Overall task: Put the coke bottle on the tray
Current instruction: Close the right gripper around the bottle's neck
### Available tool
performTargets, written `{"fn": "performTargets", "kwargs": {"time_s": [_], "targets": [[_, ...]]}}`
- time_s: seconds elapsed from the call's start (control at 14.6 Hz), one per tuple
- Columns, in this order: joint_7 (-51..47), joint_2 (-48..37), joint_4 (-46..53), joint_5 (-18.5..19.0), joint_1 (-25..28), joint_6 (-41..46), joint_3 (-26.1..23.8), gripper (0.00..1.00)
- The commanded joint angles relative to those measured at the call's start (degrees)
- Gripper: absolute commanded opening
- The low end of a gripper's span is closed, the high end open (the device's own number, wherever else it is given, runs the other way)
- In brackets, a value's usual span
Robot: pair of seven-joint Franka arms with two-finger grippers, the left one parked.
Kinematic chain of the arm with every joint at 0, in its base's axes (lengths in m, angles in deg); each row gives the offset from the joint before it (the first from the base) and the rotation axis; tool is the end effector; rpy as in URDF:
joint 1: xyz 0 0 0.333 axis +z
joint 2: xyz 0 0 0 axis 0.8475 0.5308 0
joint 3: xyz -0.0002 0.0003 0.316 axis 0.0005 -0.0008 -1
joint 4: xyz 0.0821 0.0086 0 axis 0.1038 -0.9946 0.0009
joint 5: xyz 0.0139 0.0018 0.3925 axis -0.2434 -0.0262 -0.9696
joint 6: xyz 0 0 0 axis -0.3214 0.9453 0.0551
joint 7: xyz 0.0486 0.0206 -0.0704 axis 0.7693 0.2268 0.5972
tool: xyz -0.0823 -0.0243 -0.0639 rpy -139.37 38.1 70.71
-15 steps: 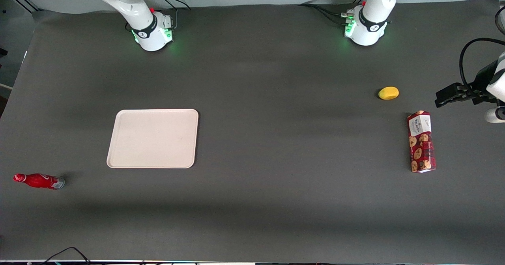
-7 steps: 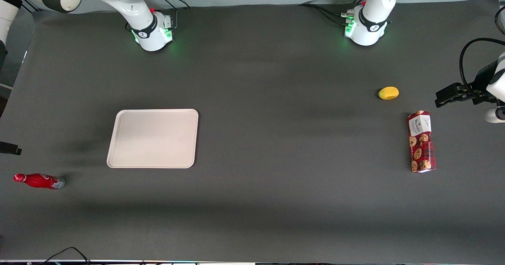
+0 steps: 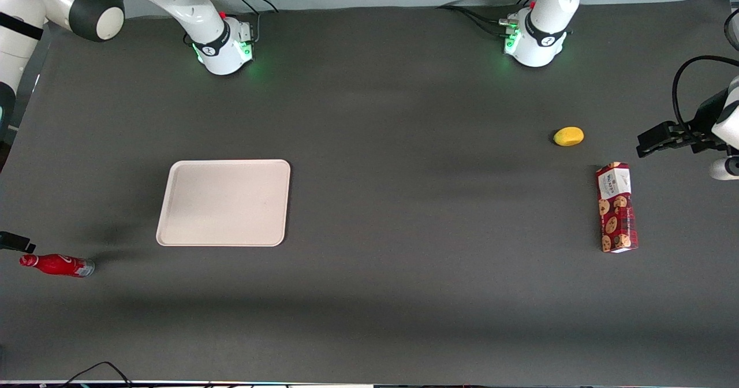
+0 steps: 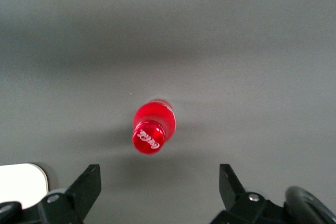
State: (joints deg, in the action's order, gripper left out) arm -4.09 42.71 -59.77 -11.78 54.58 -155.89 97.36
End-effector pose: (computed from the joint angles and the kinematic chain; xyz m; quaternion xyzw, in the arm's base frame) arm 0.6677 -0.3310 0.3631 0.9966 -0.0575 0.0542 0.0222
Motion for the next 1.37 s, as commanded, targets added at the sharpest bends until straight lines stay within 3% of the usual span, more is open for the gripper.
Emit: {"fn": "performTargets", "kwargs": {"time_s": [0.0,1.31], "targets": [[0.3,2.7,2.2,-2.1,-0.2,-1.8,0.6,1.00],[0.4,7.9,5.4,-3.1,0.2,-1.9,-0.2,0.99]]}}
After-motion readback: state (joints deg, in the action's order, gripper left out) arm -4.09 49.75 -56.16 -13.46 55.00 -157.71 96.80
